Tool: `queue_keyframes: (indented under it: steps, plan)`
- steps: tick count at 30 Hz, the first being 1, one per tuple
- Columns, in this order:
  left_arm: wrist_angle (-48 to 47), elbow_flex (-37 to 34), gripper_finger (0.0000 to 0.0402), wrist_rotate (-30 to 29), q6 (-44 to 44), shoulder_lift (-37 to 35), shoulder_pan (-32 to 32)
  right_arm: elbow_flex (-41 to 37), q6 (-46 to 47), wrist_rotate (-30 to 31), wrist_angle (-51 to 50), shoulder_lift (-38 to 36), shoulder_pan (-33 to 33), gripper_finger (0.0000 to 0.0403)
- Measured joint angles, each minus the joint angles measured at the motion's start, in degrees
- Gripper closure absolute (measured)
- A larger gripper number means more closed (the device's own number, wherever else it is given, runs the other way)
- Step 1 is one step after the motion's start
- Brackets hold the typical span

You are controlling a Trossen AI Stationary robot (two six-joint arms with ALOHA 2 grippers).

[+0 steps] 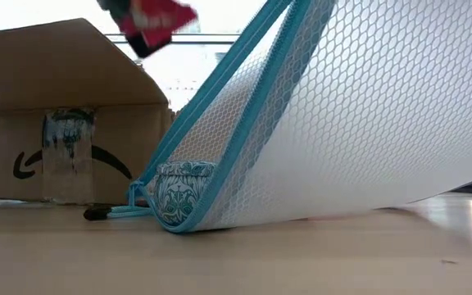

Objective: Unpack boxes
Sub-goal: Put the red chocolate bar into the blue transparent zip bag

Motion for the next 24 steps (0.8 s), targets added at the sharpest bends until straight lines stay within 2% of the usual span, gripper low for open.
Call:
queue_keyframes:
  steps: [4,8,18,24]
  plan:
    - [6.76,0.00,0.0396,-2.80,-1.74,2.80,-7.73,0.00,0.00,0.00,0.02,0.00,0.02,0.0403]
    - [11.26,0.00,0.0396,-3.19,-2.42,7.24,-11.17,0.00,0.00,0.00,-0.03,0.00,0.01,0.0403]
    - [19.65,0.00,0.0396,-2.75,-1.76,17.42,-12.00,0.00,0.00,0.00,0.02,0.00,0.00,0.0403]
    - [22.95,0.00,0.0396,0.65,-0.76,21.85,-12.04,0.00,0.00,0.00,-0.04,0.00,0.00,0.0403]
